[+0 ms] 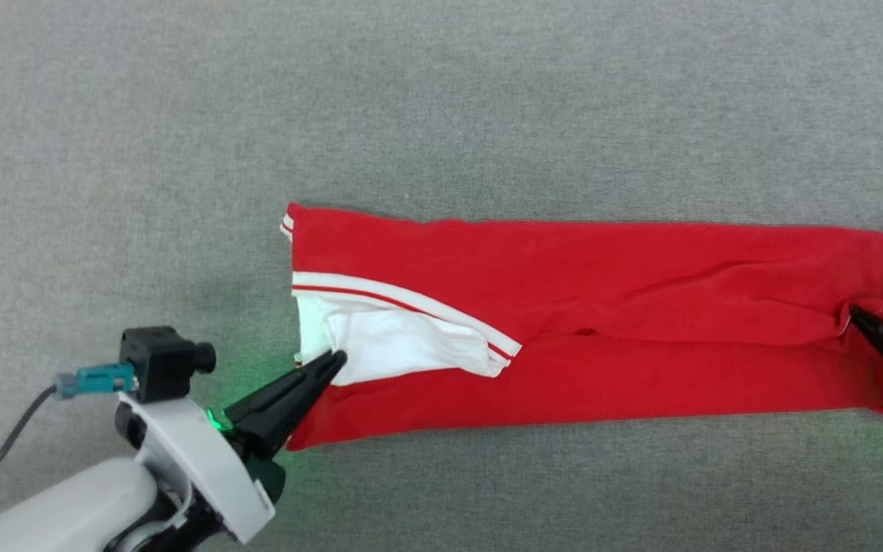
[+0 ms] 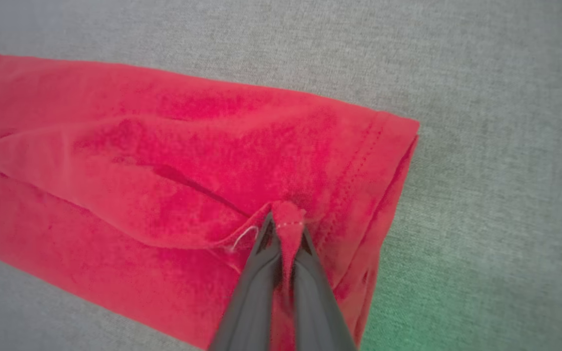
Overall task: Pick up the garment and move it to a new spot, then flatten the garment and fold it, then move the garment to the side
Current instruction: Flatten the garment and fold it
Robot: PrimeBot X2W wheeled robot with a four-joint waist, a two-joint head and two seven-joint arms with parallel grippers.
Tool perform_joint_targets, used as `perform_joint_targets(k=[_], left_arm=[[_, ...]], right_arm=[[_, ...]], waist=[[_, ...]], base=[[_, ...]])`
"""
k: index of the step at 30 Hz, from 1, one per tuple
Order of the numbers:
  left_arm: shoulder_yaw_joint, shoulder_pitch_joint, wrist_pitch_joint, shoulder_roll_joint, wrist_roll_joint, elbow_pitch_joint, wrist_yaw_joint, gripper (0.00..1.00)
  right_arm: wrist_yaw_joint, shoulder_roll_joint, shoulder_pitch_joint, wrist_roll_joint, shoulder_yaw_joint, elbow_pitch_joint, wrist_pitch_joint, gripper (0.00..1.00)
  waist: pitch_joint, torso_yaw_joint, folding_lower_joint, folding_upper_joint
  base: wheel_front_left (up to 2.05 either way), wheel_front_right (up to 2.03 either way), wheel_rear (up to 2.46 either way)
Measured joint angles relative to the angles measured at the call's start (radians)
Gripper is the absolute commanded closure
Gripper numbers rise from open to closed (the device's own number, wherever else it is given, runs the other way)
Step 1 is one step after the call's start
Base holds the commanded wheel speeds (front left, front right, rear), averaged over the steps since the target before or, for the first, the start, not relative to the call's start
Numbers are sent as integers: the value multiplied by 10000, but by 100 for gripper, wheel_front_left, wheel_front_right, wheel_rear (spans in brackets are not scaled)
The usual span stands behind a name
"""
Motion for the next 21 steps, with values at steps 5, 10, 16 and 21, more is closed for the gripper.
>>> perform_joint_targets(k=[5,10,16,21], left_arm=[[81,0,-31,-583,84,807,-194,100],[-98,-2,-42,-961,278,1452,-276,85],[-42,31,-44,-1177,303,1835,-347,5],[479,472,-46,-1185,318,1687,-84,0]], right_arm=[[0,372,-122,-456,-27,366,-121,100],[0,562,-360,-566,86,662,-267,100],[-2,650,-455,-545,332,968,-403,48],[0,773,-439,-182,345,936,-303,0]], waist=[[151,71,0,0],[158,73,0,0],[-94,33,0,0],[-497,-27,0,0]], base=[[0,0,0],[0,0,0],[0,0,0],[0,0,0]])
